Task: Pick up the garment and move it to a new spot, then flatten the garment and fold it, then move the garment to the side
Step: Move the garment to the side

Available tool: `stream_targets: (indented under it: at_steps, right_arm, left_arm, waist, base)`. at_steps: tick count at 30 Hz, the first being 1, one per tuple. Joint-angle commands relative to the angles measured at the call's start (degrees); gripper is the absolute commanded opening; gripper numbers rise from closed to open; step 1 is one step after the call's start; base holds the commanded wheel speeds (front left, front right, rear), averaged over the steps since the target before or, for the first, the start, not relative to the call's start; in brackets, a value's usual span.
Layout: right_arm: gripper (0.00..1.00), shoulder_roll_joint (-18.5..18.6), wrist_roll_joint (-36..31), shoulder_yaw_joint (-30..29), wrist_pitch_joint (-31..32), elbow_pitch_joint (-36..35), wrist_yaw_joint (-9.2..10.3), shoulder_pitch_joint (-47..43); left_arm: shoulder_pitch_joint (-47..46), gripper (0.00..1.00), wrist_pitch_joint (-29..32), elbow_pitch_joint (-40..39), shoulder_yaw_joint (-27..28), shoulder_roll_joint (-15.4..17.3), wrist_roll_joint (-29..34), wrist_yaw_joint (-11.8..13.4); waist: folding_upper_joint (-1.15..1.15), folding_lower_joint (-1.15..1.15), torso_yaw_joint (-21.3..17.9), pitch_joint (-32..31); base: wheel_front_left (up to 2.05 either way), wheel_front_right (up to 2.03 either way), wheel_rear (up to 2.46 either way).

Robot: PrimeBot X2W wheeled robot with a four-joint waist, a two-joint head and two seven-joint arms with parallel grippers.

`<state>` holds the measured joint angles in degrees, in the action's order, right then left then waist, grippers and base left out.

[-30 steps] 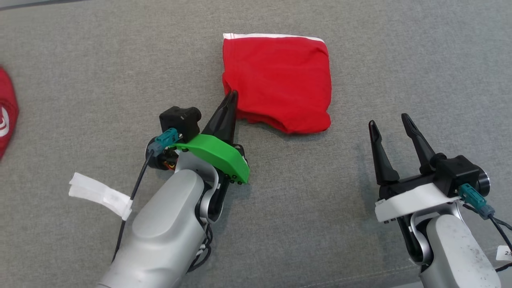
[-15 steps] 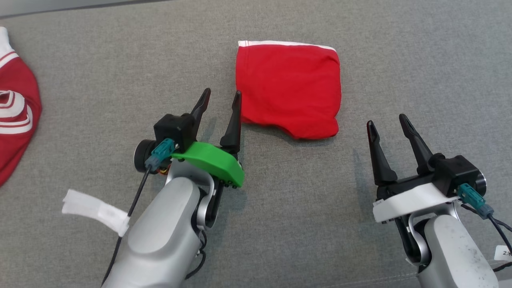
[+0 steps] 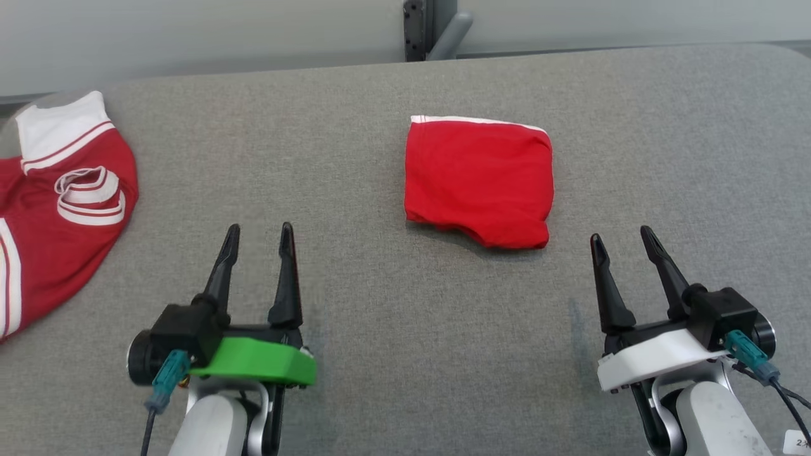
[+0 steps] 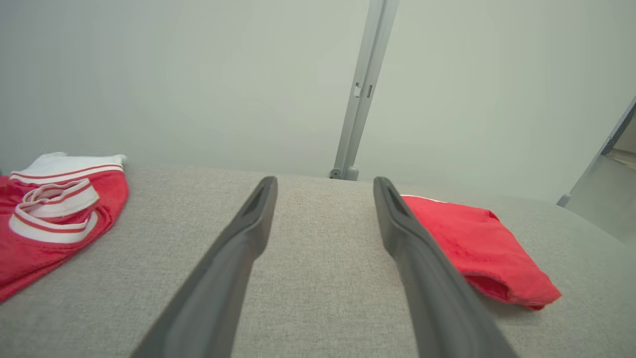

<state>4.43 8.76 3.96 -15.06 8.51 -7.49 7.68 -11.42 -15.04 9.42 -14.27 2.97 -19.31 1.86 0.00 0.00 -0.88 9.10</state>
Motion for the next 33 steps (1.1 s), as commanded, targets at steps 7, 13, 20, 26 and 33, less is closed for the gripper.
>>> stream_targets:
  at_steps: [7, 13, 20, 26, 33]
  right_arm:
    - [1.0, -0.96, 0.19, -0.48, -0.13, -0.63, 0.0, -4.97]
    - [1.0, -1.36, 1.85, 0.1, -0.13, -0.22, 0.0, -8.81]
    - [1.0, -1.31, -0.12, 1.04, -0.14, -1.2, 0.0, -9.96]
    - [1.0, -1.36, -1.48, 1.0, -0.13, -3.31, 0.0, -10.64]
    - [1.0, -1.38, -1.94, 1.6, -0.13, -4.26, 0.0, -10.66]
  left_arm:
    - [8.89, 1.0, -0.16, -6.18, 4.95, -0.02, 7.8, -0.97]
    - [14.22, 1.0, -0.16, -8.49, 6.92, -0.03, 9.82, -1.42]
    - [18.38, 1.0, -0.16, -7.84, 6.91, -0.04, 12.45, -2.24]
    - [19.52, 1.0, -0.16, -7.71, 6.8, -0.04, 12.3, -1.6]
    - [18.93, 1.0, -0.16, -7.95, 6.92, -0.03, 12.39, -1.1]
  waist:
    - [0.0, 0.0, 2.2, -6.1]
    - [0.0, 0.0, 1.99, -8.75]
    - [0.0, 0.0, 0.98, -10.1]
    - [0.0, 0.0, 0.49, -10.32]
    - [0.0, 0.0, 0.23, -9.77]
  base:
    - [0.0, 0.0, 0.0]
    - [0.0, 0.0, 0.0]
    - [0.0, 0.0, 0.0]
    - [0.0, 0.0, 0.0]
    - [0.0, 0.0, 0.0]
